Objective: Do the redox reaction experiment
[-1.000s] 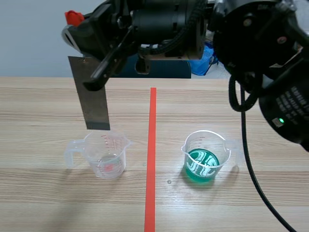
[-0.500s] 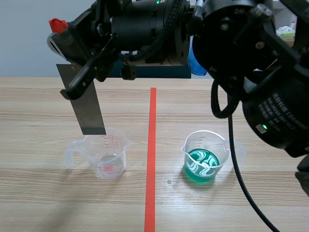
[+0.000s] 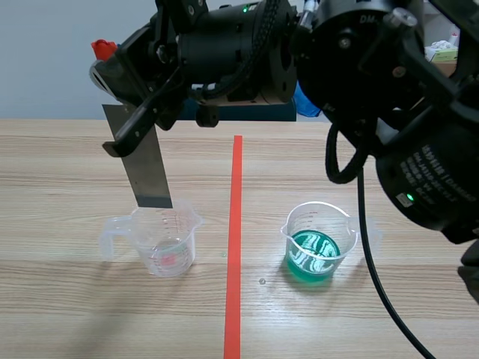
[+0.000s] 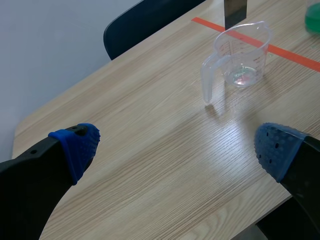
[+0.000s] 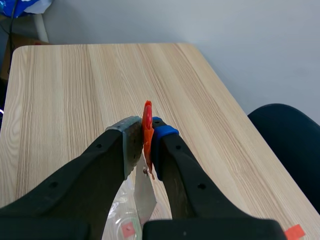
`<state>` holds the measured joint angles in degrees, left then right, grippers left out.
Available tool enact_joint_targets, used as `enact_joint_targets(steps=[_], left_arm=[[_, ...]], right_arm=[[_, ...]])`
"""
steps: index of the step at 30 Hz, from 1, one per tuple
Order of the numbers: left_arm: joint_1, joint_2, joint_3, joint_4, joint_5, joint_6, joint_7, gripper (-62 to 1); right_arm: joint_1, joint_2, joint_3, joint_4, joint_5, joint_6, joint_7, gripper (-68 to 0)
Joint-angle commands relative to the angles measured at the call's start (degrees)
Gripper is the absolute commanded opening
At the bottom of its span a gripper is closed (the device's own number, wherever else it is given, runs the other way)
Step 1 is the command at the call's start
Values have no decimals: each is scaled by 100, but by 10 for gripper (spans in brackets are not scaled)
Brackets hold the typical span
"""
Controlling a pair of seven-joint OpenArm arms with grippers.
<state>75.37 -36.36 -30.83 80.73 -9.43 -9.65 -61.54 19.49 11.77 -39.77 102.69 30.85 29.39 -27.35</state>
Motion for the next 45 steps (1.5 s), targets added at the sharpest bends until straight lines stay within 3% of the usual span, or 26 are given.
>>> enact_joint_targets(steps=[1, 45], left_arm=[[7, 28, -37, 35, -59, -13, -101, 14], [7, 28, -37, 35, -59, -13, -101, 14]], right_arm=[[146, -2, 26, 72, 57, -4, 70, -669], [146, -2, 26, -140, -68, -2, 221, -669]])
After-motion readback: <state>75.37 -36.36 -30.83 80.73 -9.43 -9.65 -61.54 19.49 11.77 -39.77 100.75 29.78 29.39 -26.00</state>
